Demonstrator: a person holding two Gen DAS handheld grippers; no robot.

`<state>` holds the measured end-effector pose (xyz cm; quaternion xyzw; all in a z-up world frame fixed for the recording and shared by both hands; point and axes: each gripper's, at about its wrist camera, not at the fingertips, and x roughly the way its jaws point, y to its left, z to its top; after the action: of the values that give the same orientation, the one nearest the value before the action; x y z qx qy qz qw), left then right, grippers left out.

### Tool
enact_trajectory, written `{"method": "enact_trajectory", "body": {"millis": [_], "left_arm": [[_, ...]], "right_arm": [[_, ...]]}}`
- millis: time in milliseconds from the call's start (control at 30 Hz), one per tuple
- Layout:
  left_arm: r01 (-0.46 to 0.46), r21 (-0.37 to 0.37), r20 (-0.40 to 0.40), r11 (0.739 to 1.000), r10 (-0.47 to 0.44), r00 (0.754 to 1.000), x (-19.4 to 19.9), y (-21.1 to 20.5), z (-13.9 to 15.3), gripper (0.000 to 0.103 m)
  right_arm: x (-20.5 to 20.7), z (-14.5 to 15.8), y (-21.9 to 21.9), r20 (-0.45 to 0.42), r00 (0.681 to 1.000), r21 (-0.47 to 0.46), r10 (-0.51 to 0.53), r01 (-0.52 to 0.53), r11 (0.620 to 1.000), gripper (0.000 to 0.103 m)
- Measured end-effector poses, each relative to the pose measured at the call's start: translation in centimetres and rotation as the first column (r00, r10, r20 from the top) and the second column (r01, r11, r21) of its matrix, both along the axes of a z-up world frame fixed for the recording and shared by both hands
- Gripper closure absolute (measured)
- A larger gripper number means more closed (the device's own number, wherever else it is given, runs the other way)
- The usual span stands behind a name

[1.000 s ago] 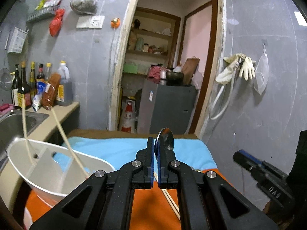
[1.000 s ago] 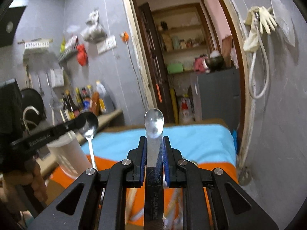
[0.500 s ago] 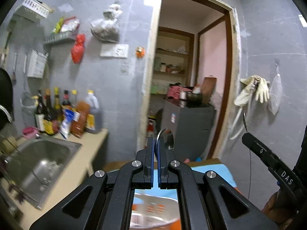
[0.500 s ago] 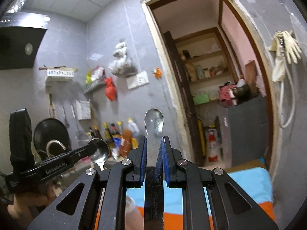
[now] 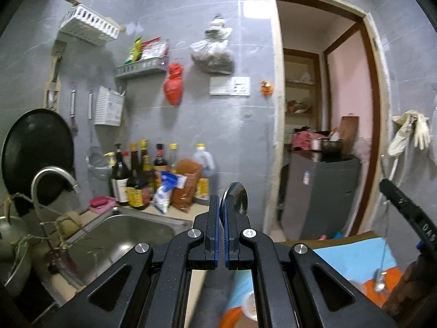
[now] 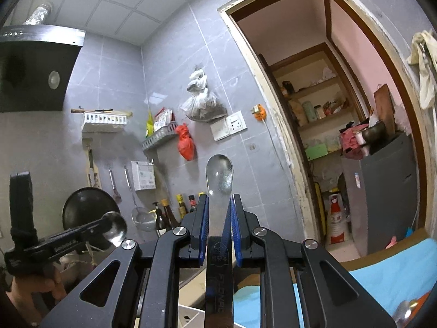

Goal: Organize utensils
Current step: 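Lift the spoon and fork and carry both over the white caddy, then lower the spoon and fork into the caddy and open both tools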

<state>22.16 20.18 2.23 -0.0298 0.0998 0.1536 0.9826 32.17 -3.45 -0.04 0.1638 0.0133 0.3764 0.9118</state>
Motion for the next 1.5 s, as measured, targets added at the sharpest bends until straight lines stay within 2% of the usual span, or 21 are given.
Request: {"method": "enact_trajectory", "body": {"millis": [167,333,467,567,667,733,1000,1200,1300,1367,1433,1500], "left_arm": [[-0.039,0.035,-0.005,0.999,0.039,0.999,1.1,0.5,-3.0,0.102],[-0.044,0.067,-0.009,0.997,0.045,0.999,1.7,-0.1,-5.6,0.102],[-0.056,0.120,-0.001,0.991,0.057,0.998,2.0,-1.2,-7.2,0.102],[-0.052,0.167,0.011,0.985,0.051,0.999,1.9,-2.2,-8.0,0.102],[-0.029,0.211,-0.010,0.977,0.032,0.999,2.4,-3.2,-8.8,0.102],[-0.009,0.214,-0.024,0.977,0.015,1.000,2.6,-3.5,-9.1,0.102],[0.083,0.082,-0.088,0.993,-0.075,0.993,2.8,-2.8,-9.3,0.100],[0.167,-0.071,-0.090,0.983,-0.173,0.981,2.1,-1.9,-8.8,0.097],[0.204,-0.146,-0.079,0.968,-0.216,0.973,1.8,-1.4,-8.3,0.092],[0.219,-0.172,-0.057,0.960,-0.232,0.971,1.5,-1.4,-7.6,0.077],[0.231,-0.194,-0.032,0.954,-0.241,0.970,1.1,-1.5,-6.9,0.072],[0.236,-0.207,-0.022,0.950,-0.245,0.969,1.1,-1.8,-6.2,0.072]], "right_arm": [[0.2,-2.1,0.7,-0.013,1.000,-0.009,-0.027,0.027,1.000,0.090],[0.0,-3.9,1.5,-0.005,0.998,-0.063,-0.057,0.057,0.996,0.089],[-0.1,-5.4,1.9,-0.006,0.997,-0.101,-0.071,0.070,0.992,0.089],[-0.1,-6.1,2.1,-0.012,0.997,-0.123,-0.077,0.075,0.990,0.089],[0.0,-6.6,2.3,-0.023,0.997,-0.145,-0.074,0.070,0.987,0.089],[0.0,-7.0,2.4,-0.033,0.997,-0.158,-0.072,0.065,0.985,0.089],[0.0,-7.4,2.3,-0.066,0.996,-0.191,-0.055,0.041,0.981,0.089],[0.2,-7.4,2.1,-0.104,0.994,-0.198,-0.043,0.021,0.980,0.088],[0.1,-7.3,1.7,-0.119,0.992,-0.196,-0.039,0.015,0.980,0.083],[0.0,-7.1,1.4,-0.124,0.992,-0.193,-0.035,0.011,0.981,0.077],[-0.1,-6.8,1.2,-0.129,0.991,-0.193,-0.033,0.008,0.981,0.076],[-0.3,-6.1,0.7,-0.128,0.991,-0.192,-0.033,0.008,0.981,0.071]]}}
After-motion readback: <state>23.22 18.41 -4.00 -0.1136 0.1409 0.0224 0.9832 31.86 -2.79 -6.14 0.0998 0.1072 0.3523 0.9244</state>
